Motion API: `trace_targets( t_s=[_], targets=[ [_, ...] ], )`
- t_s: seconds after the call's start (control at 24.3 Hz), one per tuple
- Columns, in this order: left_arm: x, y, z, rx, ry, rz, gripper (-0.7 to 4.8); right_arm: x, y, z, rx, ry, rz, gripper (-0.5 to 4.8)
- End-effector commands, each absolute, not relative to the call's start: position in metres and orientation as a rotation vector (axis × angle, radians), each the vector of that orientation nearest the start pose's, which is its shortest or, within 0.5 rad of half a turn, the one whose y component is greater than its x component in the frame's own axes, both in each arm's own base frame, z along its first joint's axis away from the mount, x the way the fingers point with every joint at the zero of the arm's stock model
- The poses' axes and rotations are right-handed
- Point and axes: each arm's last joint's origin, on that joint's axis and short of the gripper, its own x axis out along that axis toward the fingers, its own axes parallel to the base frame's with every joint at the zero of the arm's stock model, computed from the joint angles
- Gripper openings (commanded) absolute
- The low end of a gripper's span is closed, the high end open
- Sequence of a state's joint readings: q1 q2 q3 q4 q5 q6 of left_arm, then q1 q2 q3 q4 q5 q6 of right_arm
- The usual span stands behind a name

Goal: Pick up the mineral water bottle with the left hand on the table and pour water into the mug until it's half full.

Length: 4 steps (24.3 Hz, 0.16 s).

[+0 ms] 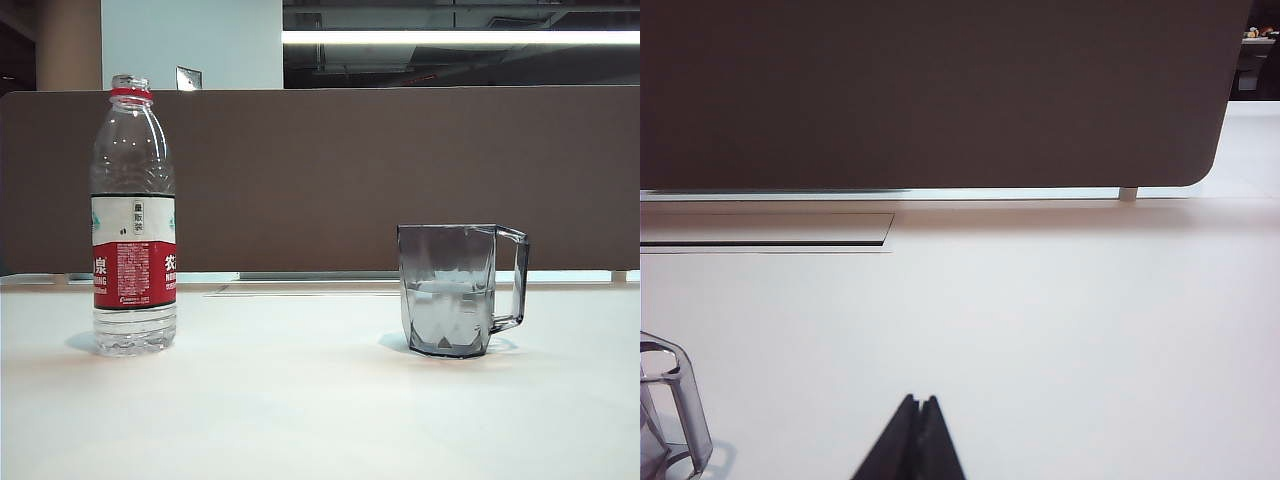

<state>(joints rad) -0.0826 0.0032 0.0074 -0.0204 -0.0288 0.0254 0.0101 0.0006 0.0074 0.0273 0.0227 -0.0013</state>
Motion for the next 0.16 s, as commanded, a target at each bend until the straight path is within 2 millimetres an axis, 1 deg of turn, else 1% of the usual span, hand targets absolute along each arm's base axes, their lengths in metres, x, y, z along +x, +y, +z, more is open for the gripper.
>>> trace_targets(
  t_s=[0.04,0.16],
  targets=[
    [0.097,-0.0072,0.1655,0.027,0.006,-0.053,-0.05,0.0976,0.0003,0.1679,-0.004,-0.045,-0.013,-0.04],
    [0.097,-0.0072,0.1655,0.027,0.006,-0.053,-0.05,0.0976,0.0003,0.1679,-0.004,-0.045,-0.013,-0.04]
  ],
)
